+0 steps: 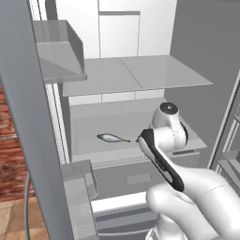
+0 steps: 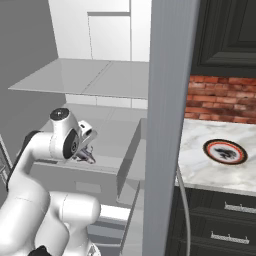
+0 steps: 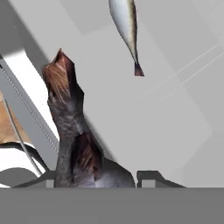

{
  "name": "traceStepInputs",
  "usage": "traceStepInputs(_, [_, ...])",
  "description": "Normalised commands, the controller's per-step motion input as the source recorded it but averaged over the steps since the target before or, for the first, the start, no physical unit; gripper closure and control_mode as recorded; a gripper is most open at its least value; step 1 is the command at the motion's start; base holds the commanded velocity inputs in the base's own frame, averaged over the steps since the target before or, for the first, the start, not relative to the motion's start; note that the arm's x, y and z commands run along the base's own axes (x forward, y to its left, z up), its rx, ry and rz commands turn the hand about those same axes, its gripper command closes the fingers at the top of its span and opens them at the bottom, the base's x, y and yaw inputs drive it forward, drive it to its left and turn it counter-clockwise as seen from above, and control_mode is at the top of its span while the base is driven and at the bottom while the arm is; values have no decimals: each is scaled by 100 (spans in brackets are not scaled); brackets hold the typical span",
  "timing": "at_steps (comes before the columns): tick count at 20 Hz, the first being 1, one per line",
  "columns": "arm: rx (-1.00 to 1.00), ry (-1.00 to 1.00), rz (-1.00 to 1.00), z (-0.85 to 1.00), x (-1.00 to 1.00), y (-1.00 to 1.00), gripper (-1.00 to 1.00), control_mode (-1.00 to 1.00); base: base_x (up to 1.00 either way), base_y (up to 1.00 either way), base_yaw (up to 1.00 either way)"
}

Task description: Place the fish on the counter behind the older fish on the same shelf of the fridge to maintain FIFO order. Close the fridge door when finished.

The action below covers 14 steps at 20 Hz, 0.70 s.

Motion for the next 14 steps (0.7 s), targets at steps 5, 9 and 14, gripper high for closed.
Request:
traceStepInputs(5, [0,-10,1,17,67,-8,100,-100,0,0,0])
traceStepInputs(9, [0,-13,0,0,64,0,100,-100,0,0,0])
traceStepInputs(14, [0,-15,0,0,55,0,100,-100,0,0,0])
